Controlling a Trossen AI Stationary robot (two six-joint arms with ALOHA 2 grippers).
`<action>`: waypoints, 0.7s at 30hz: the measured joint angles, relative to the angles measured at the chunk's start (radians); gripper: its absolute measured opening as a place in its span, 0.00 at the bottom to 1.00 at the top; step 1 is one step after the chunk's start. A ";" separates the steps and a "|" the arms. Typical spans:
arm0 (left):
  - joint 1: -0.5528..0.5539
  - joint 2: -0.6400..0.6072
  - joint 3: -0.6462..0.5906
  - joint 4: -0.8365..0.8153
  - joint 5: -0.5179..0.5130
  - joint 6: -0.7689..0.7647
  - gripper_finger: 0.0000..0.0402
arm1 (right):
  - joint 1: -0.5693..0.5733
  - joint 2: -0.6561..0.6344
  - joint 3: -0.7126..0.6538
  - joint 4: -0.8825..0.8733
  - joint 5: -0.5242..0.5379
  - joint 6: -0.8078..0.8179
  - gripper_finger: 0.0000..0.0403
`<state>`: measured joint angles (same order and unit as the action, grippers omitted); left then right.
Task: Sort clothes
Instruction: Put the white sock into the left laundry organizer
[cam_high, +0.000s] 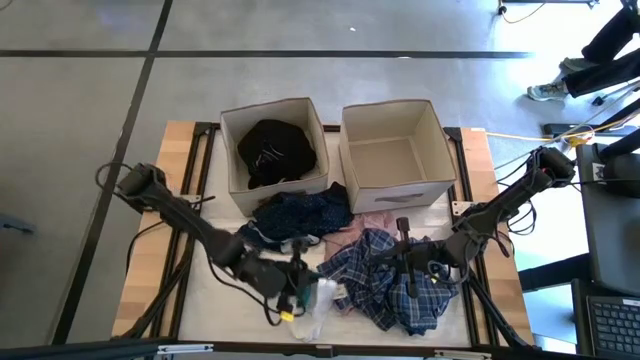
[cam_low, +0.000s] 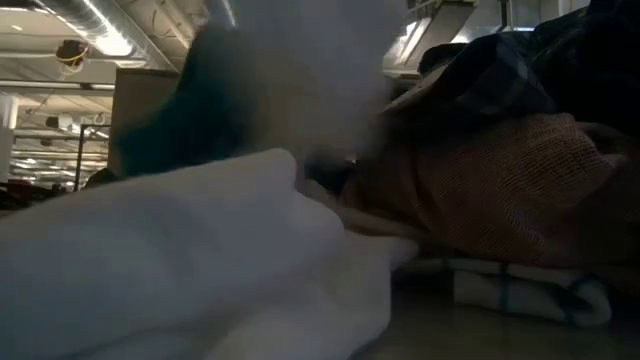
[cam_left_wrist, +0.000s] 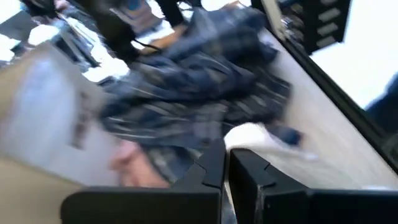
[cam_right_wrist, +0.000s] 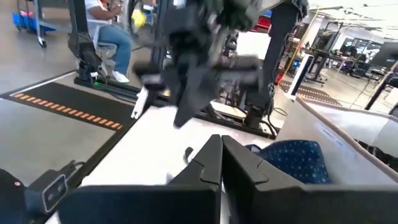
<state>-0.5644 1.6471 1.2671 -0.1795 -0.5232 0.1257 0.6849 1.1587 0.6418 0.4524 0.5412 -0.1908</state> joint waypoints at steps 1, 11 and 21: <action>0.010 -0.023 0.000 -0.004 -0.006 0.014 0.01 | 0.000 0.000 0.000 0.000 0.000 -0.001 0.03; 0.150 -0.210 0.000 -0.019 -0.053 0.043 0.01 | 0.002 0.000 0.000 0.001 0.001 -0.134 0.03; 0.275 -0.260 0.000 -0.022 -0.053 0.115 0.01 | 0.002 0.000 0.000 0.001 0.071 -0.308 0.03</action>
<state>-0.2892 1.3875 1.2671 -0.2015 -0.5758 0.2405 0.6868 1.1587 0.6418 0.4536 0.6121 -0.4993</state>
